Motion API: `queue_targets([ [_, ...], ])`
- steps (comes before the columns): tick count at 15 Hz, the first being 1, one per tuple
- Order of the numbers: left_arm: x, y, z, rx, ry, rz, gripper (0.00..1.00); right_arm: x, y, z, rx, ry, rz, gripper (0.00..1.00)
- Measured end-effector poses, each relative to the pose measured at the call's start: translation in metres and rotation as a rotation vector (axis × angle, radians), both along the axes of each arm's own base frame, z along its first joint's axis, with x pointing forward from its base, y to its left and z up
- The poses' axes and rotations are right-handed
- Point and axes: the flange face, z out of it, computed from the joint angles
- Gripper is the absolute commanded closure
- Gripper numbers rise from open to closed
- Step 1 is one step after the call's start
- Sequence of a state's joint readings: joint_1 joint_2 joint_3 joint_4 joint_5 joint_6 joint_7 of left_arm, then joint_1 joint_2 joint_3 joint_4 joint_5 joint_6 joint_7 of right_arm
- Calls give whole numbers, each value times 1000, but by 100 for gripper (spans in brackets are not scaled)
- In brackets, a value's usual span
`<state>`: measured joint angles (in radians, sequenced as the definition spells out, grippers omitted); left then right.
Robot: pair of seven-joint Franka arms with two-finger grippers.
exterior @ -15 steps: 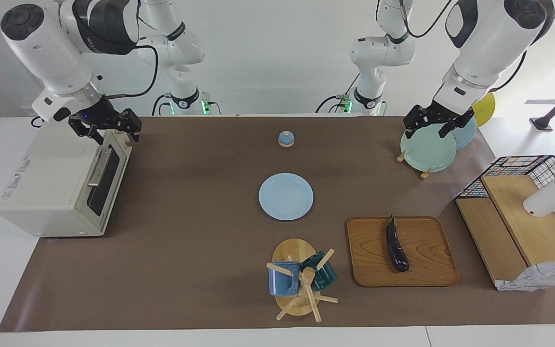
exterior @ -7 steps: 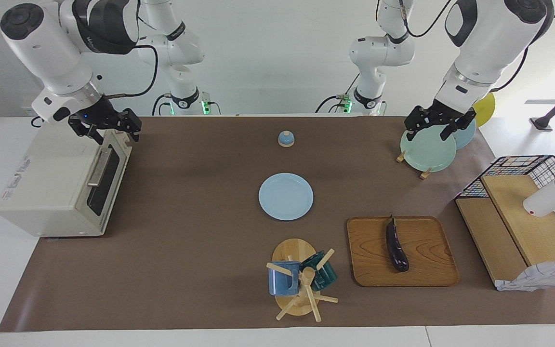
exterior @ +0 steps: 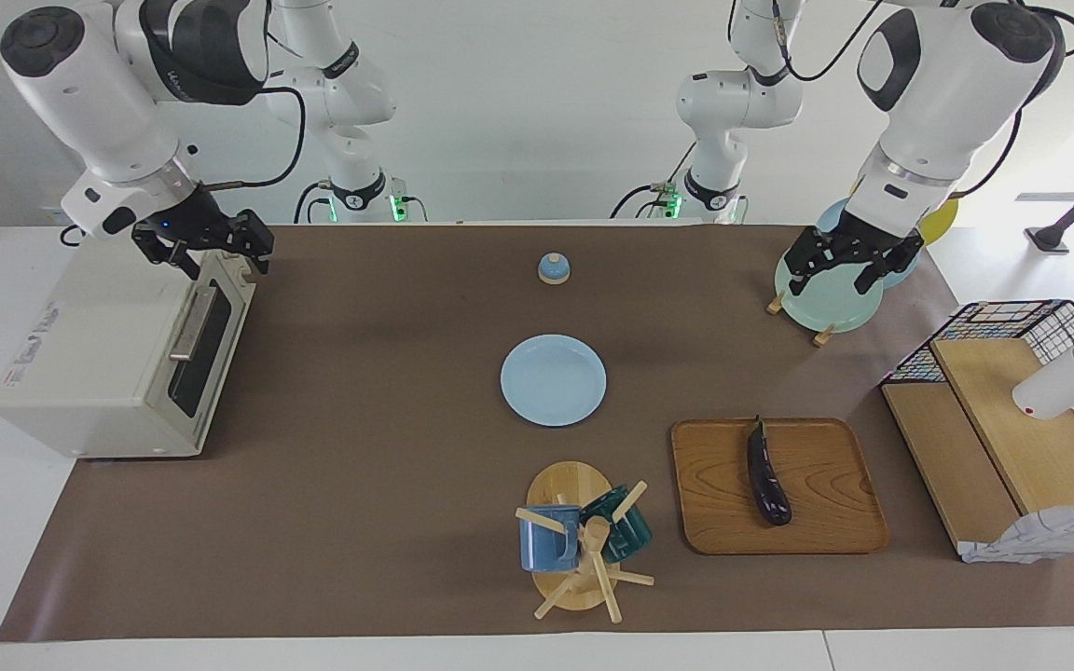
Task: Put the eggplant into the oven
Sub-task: 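Reach the left gripper to the eggplant on the wooden tray and grasp it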
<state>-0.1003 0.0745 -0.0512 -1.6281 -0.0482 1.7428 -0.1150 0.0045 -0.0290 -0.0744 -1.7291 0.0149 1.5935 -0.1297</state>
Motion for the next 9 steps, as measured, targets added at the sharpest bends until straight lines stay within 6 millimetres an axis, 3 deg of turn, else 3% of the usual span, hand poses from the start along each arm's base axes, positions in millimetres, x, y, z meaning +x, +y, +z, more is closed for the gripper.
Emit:
queue_targets([
  [4, 49, -3, -71, -2, 41, 6, 0, 0, 0, 0, 0, 0, -1, 0],
  [9, 89, 2, -116, -7, 37, -29, 0, 1, -5, 1, -1, -15, -9, 0],
])
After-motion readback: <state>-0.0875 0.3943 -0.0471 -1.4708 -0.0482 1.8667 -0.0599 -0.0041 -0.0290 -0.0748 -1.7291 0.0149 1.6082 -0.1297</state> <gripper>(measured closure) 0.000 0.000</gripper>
